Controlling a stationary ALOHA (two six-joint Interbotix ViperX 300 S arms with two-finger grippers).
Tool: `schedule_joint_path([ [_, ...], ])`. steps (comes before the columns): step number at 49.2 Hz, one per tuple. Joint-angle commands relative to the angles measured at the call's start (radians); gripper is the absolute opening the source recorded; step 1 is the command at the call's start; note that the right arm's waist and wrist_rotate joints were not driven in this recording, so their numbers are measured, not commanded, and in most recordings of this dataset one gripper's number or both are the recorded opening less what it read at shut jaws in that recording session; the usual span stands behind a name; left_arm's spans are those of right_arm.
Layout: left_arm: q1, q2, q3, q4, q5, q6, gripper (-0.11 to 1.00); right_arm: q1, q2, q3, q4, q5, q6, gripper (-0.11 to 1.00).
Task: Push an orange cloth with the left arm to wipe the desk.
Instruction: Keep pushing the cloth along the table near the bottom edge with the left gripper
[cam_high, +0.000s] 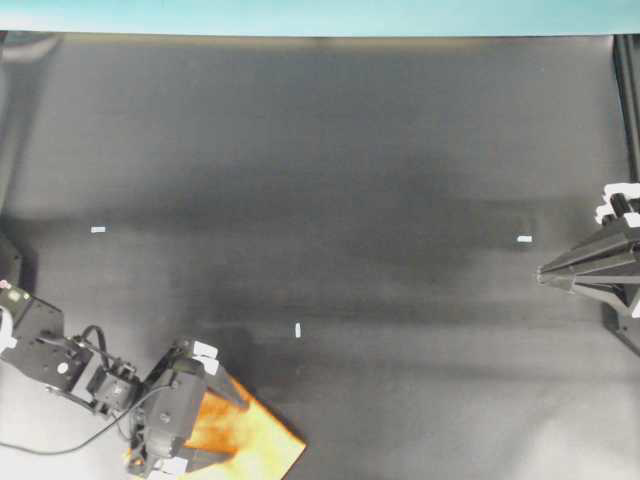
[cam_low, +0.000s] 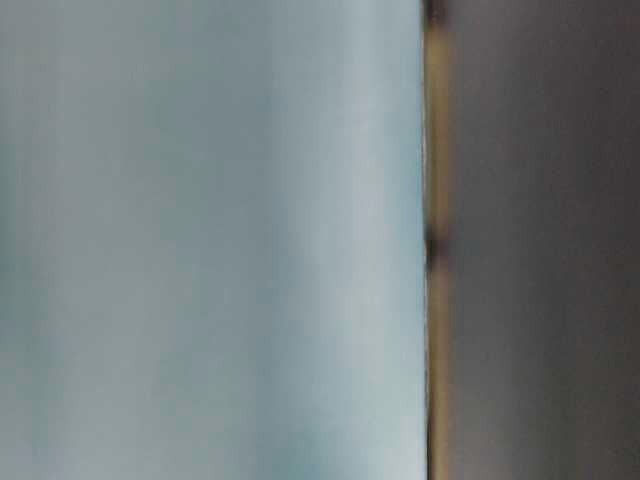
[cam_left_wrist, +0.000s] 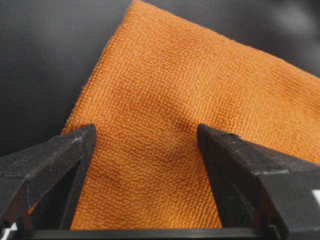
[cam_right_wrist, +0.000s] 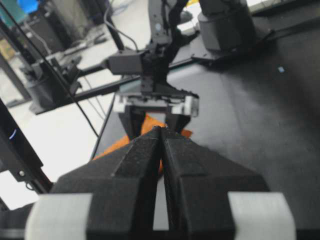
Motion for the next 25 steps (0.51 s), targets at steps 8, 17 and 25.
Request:
schedule_joint_path([
  [8, 0.021, -0.155, 0.028, 0.003, 0.057, 0.038, 0.79, 0.0, 0.003, -0.003, 0.002, -0.005, -0.002, 0.0],
  [17, 0.046, -0.265, 0.055, 0.003, 0.104, 0.087, 0.79, 0.0, 0.0, -0.003, 0.002, 0.0, -0.002, 0.0],
  [25, 0.054, -0.356, 0.086, 0.003, 0.153, 0.109, 0.79, 0.0, -0.003, -0.002, 0.002, 0.009, -0.002, 0.0],
])
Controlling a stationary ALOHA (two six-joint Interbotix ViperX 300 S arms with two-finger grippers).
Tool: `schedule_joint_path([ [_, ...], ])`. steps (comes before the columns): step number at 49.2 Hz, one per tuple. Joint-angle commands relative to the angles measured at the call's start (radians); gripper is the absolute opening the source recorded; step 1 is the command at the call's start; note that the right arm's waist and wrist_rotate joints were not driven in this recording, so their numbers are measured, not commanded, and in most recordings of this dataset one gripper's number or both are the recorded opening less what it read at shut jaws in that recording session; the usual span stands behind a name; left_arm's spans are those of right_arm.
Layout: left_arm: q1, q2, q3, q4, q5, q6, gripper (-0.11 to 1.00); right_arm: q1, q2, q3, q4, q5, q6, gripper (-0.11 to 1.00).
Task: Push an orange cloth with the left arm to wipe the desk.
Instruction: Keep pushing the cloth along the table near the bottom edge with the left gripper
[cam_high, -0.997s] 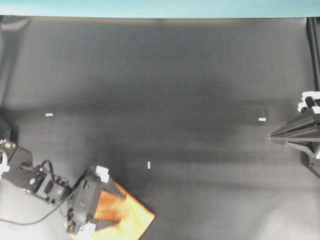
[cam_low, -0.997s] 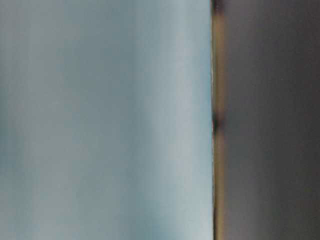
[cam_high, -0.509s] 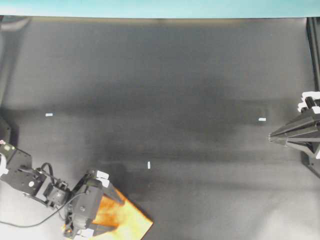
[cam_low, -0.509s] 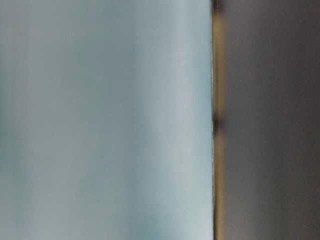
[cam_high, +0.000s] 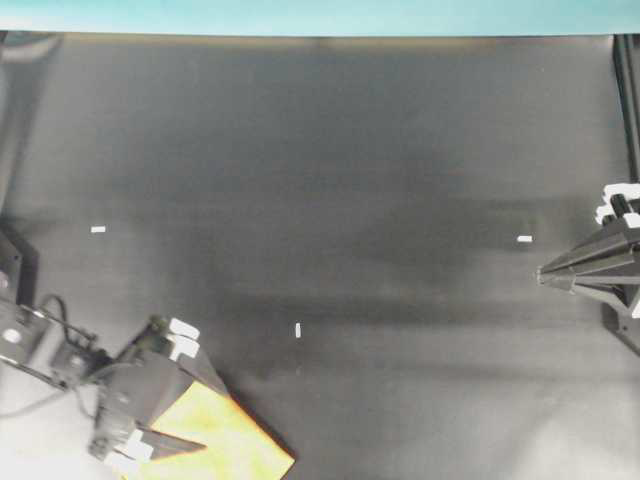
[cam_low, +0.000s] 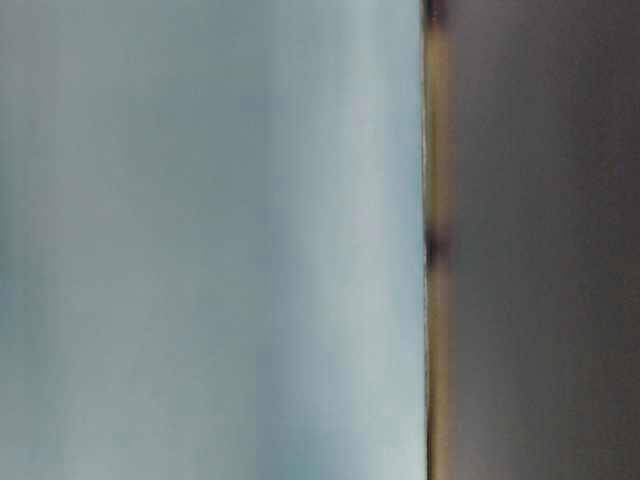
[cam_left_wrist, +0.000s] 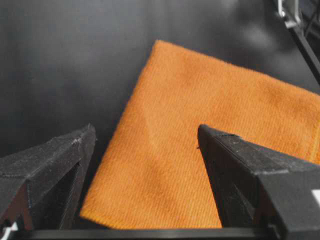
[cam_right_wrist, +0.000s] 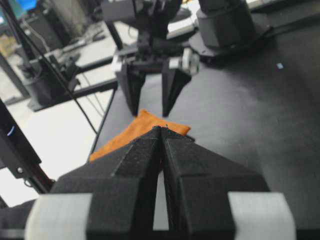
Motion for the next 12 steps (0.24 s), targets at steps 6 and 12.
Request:
schedule_joint_path([
  [6, 0.003, -0.11, 0.025, 0.003, 0.034, 0.003, 0.79, 0.0, 0.0, -0.003, 0.002, -0.002, 0.0, 0.0],
  [12, 0.003, -0.149, 0.046, 0.003, 0.034, 0.003, 0.79, 0.0, -0.002, 0.002, 0.002, -0.002, -0.002, 0.0],
])
